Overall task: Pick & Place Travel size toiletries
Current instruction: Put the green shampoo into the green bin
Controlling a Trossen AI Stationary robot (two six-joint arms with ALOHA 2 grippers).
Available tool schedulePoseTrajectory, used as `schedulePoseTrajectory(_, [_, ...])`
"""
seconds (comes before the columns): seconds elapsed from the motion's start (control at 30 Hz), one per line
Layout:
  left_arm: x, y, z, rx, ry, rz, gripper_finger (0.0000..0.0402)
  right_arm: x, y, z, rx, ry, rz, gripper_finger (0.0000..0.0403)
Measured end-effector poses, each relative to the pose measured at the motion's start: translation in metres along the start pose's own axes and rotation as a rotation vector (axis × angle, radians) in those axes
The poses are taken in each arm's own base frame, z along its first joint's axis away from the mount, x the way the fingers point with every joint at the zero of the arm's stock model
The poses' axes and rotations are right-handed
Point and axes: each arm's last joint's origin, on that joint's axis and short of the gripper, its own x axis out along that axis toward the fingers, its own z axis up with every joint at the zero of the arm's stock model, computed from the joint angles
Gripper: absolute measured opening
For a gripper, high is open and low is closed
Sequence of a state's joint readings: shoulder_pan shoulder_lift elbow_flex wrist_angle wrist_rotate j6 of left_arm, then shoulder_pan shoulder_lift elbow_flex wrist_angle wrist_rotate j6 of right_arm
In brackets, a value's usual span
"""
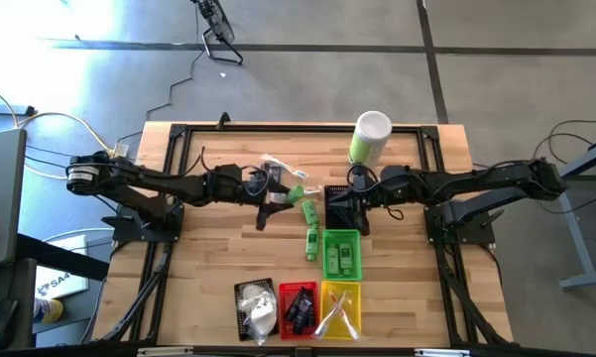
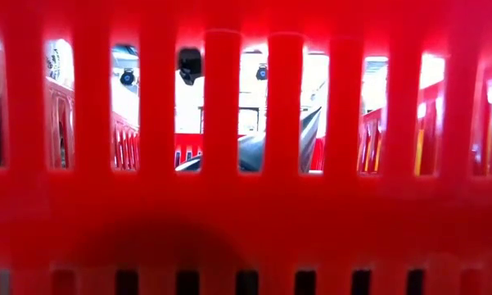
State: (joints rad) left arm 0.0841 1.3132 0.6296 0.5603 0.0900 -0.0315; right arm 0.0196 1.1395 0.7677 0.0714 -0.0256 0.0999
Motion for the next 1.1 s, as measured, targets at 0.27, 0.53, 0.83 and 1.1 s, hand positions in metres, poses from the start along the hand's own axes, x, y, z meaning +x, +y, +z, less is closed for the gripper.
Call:
schedulePoseTrajectory(0.27, [0.0, 0.0, 0.002, 0.001, -0.017, 0.0, 0.0184, 0.022, -0.001, 0.0, -0.049, -0.076, 0.005, 0.0051])
schedulePoseTrajectory(0.53, [0.0, 0.0, 0.002, 0.008, -0.019, -0.009, 0.0184, 0.026, -0.004, -0.002, -0.048, -0.084, -0.089, 0.0164])
schedulePoseTrajectory(0.83, [0.0, 0.0, 0.002, 0.01, -0.021, -0.013, 0.0184, 0.032, -0.006, -0.003, 0.015, -0.103, -0.148, 0.027])
schedulePoseTrajectory(1.1, [0.0, 0.0, 0.002, 0.01, -0.02, -0.013, 0.0184, 0.067, -0.008, -0.021, 0.007, -0.122, -0.102, 0.0294])
